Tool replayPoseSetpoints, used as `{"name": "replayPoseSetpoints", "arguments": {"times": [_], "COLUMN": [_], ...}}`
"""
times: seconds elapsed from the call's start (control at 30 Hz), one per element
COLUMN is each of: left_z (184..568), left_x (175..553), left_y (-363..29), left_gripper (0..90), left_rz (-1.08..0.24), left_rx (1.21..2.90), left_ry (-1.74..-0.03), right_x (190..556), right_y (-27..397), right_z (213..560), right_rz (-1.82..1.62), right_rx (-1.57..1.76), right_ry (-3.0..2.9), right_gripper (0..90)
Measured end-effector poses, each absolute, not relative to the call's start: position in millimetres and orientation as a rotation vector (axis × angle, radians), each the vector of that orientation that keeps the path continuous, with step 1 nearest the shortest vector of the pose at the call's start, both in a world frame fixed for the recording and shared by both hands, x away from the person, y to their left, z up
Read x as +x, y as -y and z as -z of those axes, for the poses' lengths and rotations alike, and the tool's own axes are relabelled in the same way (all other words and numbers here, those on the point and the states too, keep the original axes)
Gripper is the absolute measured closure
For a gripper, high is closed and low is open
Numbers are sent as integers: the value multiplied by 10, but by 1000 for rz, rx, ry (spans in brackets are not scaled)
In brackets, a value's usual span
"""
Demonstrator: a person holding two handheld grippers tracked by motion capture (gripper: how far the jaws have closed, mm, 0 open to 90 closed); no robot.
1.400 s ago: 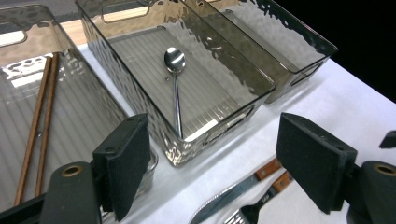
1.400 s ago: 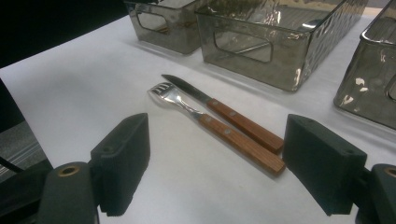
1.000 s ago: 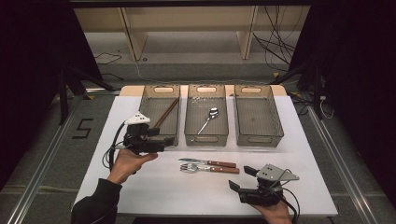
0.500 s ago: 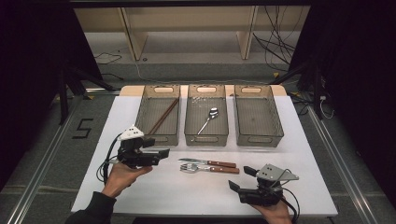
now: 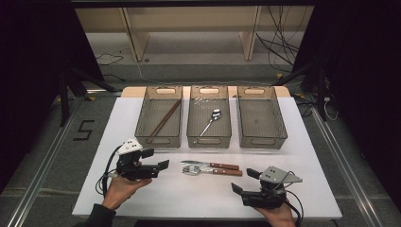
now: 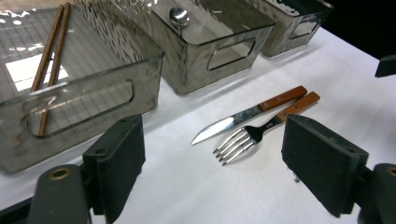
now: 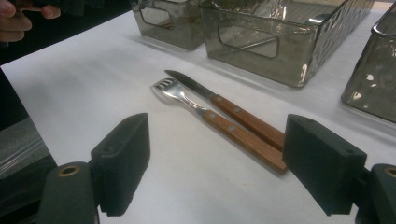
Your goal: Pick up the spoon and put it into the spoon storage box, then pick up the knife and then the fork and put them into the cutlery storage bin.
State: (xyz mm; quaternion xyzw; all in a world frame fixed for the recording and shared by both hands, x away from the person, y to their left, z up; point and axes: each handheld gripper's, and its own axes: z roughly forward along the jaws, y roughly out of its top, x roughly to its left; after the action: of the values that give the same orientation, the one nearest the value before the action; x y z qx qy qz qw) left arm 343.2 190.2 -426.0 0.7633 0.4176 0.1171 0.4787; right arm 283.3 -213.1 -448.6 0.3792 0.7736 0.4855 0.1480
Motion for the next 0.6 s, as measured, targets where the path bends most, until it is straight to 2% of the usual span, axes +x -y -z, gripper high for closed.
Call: {"name": "replayPoseSetpoints", "arguments": {"times": [0.6], "left_z": [4359], "left_x": [3261], "left_y": [-2023], "left_gripper": [191], "left_rz": [-319], "left_rx": [1828], "left_ry": [-1043], "right_x": [2838], "right_y": [2114], "right_z": [4494], "right_rz": [-1386], "right_rx": [1078], "right_ry": [-2240], "right_gripper": [241]}}
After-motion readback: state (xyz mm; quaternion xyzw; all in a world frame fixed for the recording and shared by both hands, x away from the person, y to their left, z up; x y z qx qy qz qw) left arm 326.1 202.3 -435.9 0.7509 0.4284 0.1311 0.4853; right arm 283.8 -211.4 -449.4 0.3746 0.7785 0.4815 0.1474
